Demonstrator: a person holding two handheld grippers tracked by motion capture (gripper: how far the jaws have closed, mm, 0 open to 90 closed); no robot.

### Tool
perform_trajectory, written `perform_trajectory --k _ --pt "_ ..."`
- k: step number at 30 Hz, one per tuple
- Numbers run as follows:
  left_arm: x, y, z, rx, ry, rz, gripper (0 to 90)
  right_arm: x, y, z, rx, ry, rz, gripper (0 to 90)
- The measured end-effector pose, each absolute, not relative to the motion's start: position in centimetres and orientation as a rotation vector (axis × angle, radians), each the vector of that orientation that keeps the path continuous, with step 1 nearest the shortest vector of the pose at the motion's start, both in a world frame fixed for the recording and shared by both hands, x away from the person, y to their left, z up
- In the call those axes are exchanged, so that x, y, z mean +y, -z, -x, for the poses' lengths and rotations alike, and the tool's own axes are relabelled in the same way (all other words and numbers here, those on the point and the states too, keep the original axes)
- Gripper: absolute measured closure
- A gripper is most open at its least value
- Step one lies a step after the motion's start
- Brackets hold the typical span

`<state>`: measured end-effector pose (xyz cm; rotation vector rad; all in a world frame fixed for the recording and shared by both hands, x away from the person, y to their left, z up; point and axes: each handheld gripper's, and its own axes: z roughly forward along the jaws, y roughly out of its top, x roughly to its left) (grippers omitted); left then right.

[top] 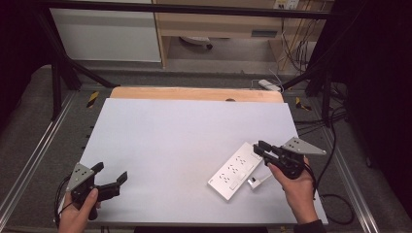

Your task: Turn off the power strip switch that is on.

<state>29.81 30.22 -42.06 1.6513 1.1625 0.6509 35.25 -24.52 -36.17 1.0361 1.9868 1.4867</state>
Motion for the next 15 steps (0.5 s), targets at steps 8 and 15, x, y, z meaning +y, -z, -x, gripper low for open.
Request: perform_trajectory --k 8,15 --pt "30.0 41.9 -30.3 1.166 -0.656 -1.645 4.9 -24.0 36.6 -35.2 2.021 -1.5 -1.013 82.3" --pt "29.9 42.0 -30.8 1.168 -0.647 -1.638 5.1 -23.2 37.1 -35.1 2.071 -1.497 -0.983 89.4"
